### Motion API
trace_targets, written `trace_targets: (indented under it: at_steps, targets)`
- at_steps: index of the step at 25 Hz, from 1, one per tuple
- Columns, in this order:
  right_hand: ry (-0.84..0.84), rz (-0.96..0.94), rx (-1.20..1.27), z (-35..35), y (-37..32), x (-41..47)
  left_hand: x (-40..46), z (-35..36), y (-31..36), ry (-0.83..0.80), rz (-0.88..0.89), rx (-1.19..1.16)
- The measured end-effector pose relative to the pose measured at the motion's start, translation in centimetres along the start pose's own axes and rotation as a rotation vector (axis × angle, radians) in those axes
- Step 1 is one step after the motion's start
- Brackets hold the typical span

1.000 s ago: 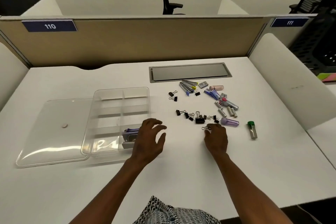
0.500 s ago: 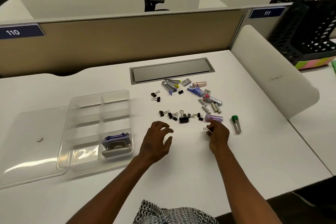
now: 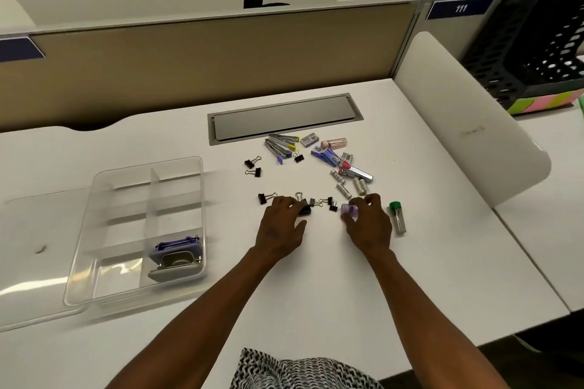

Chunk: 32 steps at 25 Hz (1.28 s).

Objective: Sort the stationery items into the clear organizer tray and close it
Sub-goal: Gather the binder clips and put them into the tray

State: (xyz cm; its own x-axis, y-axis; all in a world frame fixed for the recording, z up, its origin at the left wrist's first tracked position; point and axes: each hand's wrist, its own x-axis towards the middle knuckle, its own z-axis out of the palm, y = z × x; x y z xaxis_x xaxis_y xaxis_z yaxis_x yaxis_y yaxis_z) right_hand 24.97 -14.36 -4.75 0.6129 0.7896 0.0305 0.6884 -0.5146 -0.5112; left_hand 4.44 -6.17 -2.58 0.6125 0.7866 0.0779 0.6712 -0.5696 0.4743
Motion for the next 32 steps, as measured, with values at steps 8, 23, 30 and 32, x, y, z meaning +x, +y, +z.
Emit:
trace_targets:
  at_steps: [8, 23, 30, 32]
  targets:
    - [0.127, 0.003, 0.043, 0.2, 1.1, 0.4, 2.0, 2.0, 0.0, -0.043, -0.092, 0.135]
    - [-0.109, 0.242, 0.678, -0.5, -1.7, 1.0, -1.4, -0.5, 1.8, 0.264, -0.521, -0.912]
    - [-0.622, 0.413, 1.197, 0.9, -8.4, -2.8, -6.9, -5.4, 0.0, 0.380, -0.662, -1.212]
    - [-0.684, 0.488, 1.257, 1.8, -11.0, -3.9, -9.0, -6.7, -1.1, 0.478, -0.664, -1.118]
